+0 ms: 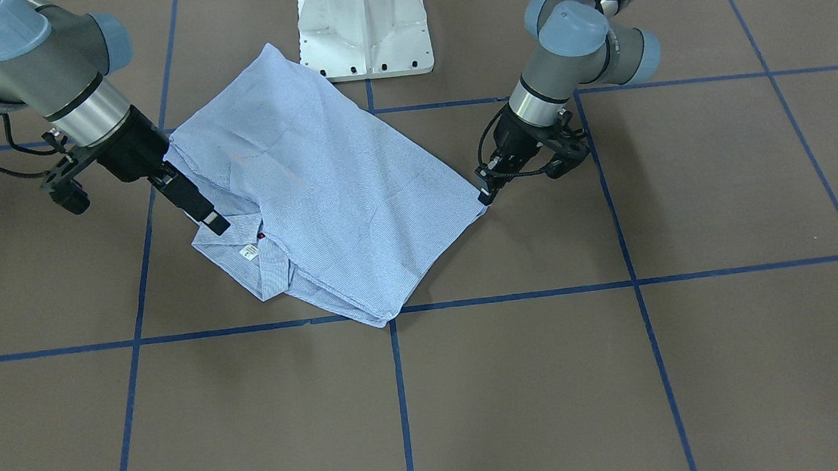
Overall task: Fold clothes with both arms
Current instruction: 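Pull the shirt edge away with the left gripper while right moves to collar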
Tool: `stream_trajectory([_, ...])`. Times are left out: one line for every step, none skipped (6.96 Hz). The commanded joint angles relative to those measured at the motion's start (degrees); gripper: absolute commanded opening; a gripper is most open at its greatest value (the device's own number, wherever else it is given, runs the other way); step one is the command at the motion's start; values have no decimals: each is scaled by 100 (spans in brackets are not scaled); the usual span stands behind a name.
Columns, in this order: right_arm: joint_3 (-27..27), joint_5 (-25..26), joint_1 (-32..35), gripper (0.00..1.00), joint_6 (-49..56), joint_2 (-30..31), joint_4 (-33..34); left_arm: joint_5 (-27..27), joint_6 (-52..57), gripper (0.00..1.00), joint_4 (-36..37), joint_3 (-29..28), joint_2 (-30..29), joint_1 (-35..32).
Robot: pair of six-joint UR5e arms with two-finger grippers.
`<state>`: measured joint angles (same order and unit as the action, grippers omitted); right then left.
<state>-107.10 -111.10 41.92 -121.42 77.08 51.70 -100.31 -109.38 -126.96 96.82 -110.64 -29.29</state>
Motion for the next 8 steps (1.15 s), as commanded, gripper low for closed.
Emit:
stream_trajectory([49, 1, 0, 100, 4, 0, -11, 37, 835, 0, 400, -57, -272, -408])
stream_trajectory([49, 1, 9, 100, -5, 0, -11, 11, 1205, 0, 392, -528, -700, -872])
stream_trajectory([58, 1, 9, 100, -5, 9, -2, 20, 1539, 0, 304, -1394, -1261, -1138])
stream_trajectory([127, 18, 9, 100, 4, 26, -11, 20, 1795, 0, 103, -2543, -2050, -1489])
stream_trajectory([137, 79, 9, 100, 4, 18, -2, 29, 1867, 0, -247, -3555, -2728, -1718])
stream_trajectory([137, 167, -26, 100, 4, 0, -2, 37, 2207, 71, -520, -4183, -3039, -1764])
stream_trajectory([145, 290, -122, 100, -5, -17, 15, 20, 2315, 98, -549, -4180, -3042, -1869])
stream_trajectory([154, 804, -367, 100, -14, -139, 76, 3, 2351, 99, -558, -4172, -3033, -1914])
